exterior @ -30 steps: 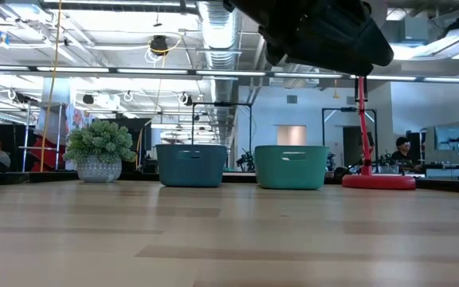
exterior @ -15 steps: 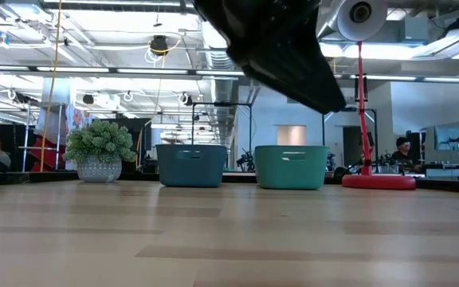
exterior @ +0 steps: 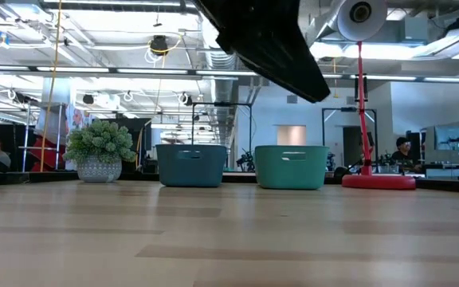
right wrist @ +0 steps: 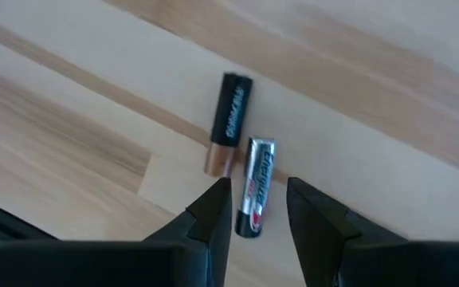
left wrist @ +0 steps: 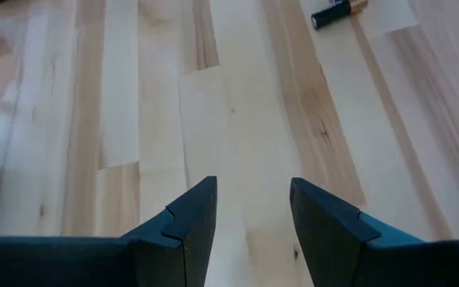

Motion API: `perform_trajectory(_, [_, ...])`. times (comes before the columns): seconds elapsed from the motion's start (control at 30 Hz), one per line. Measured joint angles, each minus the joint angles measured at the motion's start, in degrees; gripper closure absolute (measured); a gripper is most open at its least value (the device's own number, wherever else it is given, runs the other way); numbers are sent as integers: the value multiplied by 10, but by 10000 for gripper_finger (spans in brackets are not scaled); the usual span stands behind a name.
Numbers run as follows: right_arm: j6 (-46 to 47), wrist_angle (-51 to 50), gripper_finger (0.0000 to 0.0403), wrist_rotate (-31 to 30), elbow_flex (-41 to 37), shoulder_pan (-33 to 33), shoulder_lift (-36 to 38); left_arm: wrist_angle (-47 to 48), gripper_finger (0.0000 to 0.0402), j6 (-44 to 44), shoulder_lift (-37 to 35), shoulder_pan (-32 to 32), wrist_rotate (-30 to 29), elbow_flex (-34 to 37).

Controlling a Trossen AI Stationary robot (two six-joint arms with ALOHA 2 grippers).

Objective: Sort batteries
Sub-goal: Put the silver battery into the blue bin

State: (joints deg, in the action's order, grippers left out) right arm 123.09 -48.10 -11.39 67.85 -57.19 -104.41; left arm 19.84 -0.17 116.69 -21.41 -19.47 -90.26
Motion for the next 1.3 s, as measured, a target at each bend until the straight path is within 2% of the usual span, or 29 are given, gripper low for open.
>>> perform_trajectory(0.13, [-1,-2,265,22,0,0,0,10,247,4,-16,0,0,0])
perform_trajectory(0.5, [-1,15,265,23,0,0,-2,15,247,-6,-24,2,-8,0])
perform_trajectory(0.83, [-8,43,267,38,3,0,-48,16,247,-21,-24,2,-24,0])
perform_trajectory(0.93, [-25,29,285,38,2,0,-49,15,247,-22,-24,2,-24,0])
perform_trajectory(1.17, [-60,-10,383,38,4,0,-49,39,248,-38,-24,2,-24,0])
perform_trajectory(1.3, [-90,-71,390,39,-1,0,-38,78,260,-87,-24,2,-24,11])
